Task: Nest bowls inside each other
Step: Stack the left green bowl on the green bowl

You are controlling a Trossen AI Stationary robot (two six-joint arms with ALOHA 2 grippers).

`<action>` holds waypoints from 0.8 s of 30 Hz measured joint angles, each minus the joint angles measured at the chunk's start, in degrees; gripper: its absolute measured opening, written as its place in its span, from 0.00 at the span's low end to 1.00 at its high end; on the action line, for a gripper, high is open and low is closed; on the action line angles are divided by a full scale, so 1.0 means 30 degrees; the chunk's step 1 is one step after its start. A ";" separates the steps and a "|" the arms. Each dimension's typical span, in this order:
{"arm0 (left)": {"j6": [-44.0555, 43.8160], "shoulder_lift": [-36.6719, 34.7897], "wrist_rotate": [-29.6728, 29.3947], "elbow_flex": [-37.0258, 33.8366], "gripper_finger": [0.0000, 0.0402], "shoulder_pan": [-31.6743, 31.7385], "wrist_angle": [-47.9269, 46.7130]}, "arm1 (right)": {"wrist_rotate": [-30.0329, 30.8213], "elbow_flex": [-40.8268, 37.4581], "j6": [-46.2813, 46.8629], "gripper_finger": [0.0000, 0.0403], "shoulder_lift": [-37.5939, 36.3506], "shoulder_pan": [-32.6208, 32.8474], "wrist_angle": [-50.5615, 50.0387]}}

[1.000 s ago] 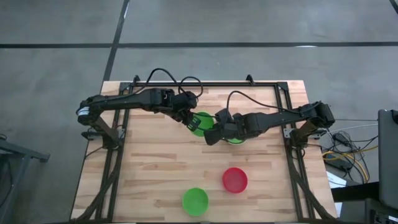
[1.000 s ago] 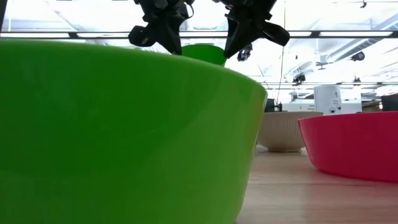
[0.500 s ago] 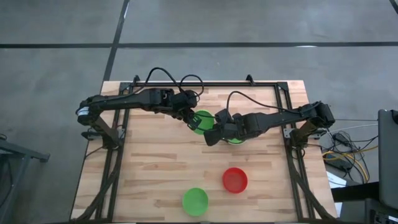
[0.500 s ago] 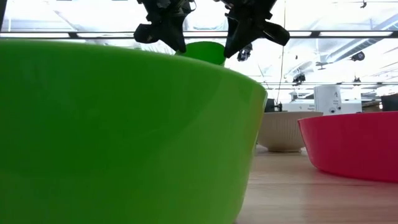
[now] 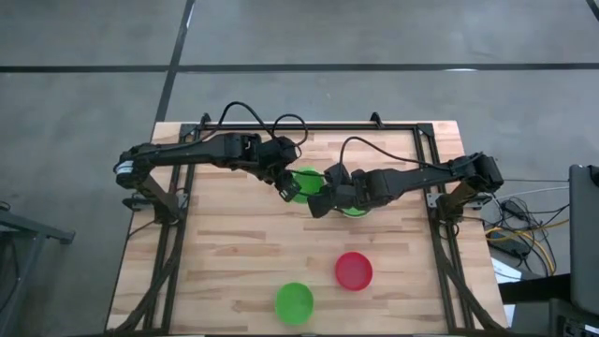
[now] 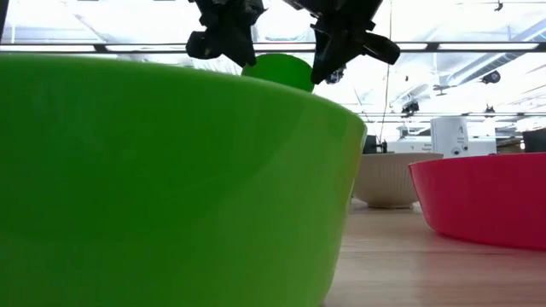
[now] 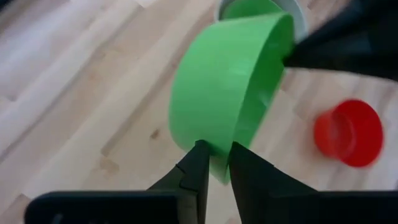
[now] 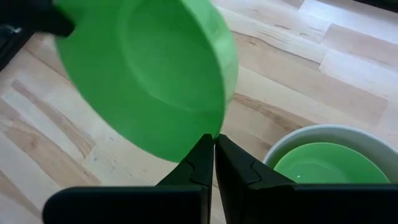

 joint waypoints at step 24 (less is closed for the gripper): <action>0.0615 -0.0037 0.0376 0.0316 0.25 -0.0084 0.0052 | -0.0044 0.0000 0.0489 0.02 -0.0007 -0.0225 -0.0835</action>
